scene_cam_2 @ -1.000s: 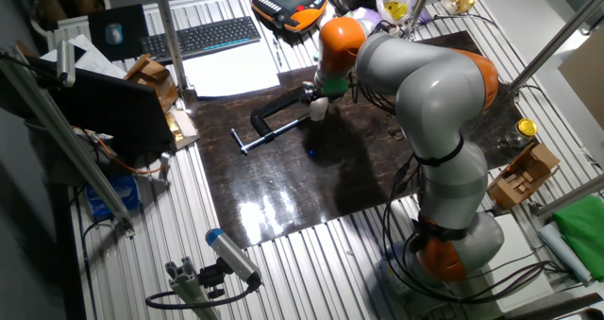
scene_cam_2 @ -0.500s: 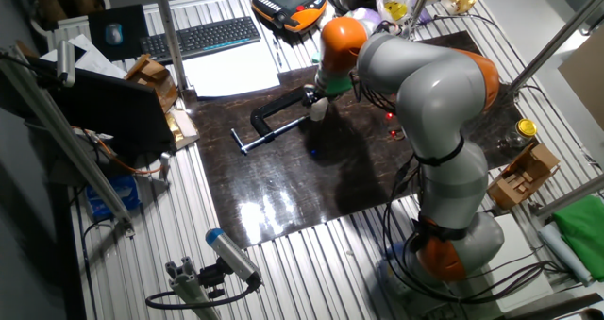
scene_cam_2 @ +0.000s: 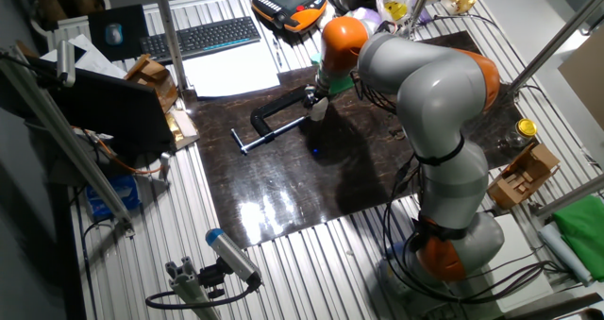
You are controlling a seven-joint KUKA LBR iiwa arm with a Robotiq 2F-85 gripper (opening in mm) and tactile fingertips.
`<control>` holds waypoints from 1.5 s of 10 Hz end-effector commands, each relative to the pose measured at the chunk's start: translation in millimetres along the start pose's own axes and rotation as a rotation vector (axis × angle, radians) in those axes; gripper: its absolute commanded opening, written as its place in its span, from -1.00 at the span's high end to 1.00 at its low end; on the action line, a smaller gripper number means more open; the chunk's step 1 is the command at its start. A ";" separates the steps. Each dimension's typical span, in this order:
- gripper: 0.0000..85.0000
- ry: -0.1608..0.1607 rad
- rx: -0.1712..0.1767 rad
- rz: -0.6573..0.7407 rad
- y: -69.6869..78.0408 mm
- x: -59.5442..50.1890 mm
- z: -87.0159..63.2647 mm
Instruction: Screw the lid onto the jar
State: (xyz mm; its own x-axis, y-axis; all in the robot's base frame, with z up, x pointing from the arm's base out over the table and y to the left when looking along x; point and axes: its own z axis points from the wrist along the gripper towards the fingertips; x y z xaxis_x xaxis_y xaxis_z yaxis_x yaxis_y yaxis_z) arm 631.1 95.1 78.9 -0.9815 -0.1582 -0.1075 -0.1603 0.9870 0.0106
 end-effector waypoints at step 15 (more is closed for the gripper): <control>-0.55 0.009 0.019 0.000 -1.0 -0.2 0.5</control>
State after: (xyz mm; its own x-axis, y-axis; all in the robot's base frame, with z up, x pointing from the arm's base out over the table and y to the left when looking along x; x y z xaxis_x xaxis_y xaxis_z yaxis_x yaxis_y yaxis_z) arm 631.8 94.2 78.7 -0.9825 -0.1577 -0.0992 -0.1577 0.9875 -0.0084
